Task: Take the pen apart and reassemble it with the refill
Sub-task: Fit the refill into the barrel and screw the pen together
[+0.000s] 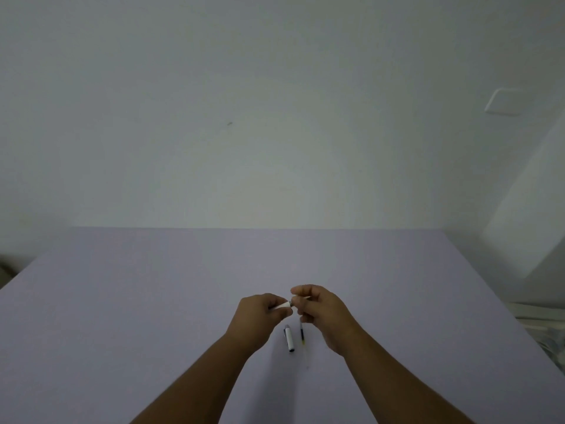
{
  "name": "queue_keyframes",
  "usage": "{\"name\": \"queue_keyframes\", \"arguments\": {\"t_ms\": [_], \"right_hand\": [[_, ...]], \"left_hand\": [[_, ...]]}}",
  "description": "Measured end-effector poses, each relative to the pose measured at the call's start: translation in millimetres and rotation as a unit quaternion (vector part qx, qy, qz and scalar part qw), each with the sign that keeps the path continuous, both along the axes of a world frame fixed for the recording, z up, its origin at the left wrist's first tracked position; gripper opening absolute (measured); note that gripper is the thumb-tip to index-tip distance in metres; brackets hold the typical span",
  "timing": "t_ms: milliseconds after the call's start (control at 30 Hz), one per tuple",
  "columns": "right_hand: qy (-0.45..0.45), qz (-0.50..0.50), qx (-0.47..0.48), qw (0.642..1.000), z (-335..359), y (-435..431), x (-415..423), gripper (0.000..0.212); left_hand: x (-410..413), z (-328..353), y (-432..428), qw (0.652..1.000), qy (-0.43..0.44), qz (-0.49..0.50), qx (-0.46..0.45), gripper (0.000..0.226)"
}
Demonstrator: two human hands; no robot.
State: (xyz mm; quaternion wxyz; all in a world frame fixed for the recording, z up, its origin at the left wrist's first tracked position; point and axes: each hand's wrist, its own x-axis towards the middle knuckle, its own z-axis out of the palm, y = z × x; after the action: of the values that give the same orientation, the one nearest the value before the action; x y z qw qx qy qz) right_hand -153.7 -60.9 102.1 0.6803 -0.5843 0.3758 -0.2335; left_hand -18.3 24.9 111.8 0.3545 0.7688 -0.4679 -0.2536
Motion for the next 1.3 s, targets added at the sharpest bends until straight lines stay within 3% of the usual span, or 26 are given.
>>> {"name": "queue_keyframes", "arguments": {"t_ms": [67,167,333,467,600,1000,1067,1167,1300], "right_hand": [[0.022,-0.002,-0.013,1.000,2,-1,1,0.009],[0.095,-0.021,-0.038,0.995,5,-2,5,0.033],[0.021,0.008,-0.021,1.000,5,-3,5,0.002],[0.078,-0.022,-0.017,0.997,6,0,7,0.026],[-0.007,-0.012,0.015,1.000,3,2,5,0.008],[0.019,-0.029,0.052,0.998,14,1,18,0.012],[0.037,-0.004,0.053,0.998,13,-2,21,0.008],[0.063,-0.014,0.055,0.996,3,-8,24,0.016],[0.257,-0.058,-0.086,0.961,-33,-25,25,0.028]], "left_hand": [[0,0,1,1.000,0.004,-0.001,0.002,0.022],[0,-2,2,1.000,0.004,0.001,-0.008,0.022],[2,1,-1,1.000,-0.005,0.006,-0.009,0.027],[-2,0,1,1.000,-0.012,-0.007,-0.010,0.026],[-3,3,3,1.000,0.009,0.005,-0.017,0.023],[0,1,11,0.995,-0.089,0.009,-0.047,0.020],[0,-3,12,0.998,-0.049,0.025,-0.029,0.019],[4,-10,17,0.992,0.105,0.072,0.025,0.015],[13,-16,22,0.912,0.386,0.121,0.063,0.024]]}}
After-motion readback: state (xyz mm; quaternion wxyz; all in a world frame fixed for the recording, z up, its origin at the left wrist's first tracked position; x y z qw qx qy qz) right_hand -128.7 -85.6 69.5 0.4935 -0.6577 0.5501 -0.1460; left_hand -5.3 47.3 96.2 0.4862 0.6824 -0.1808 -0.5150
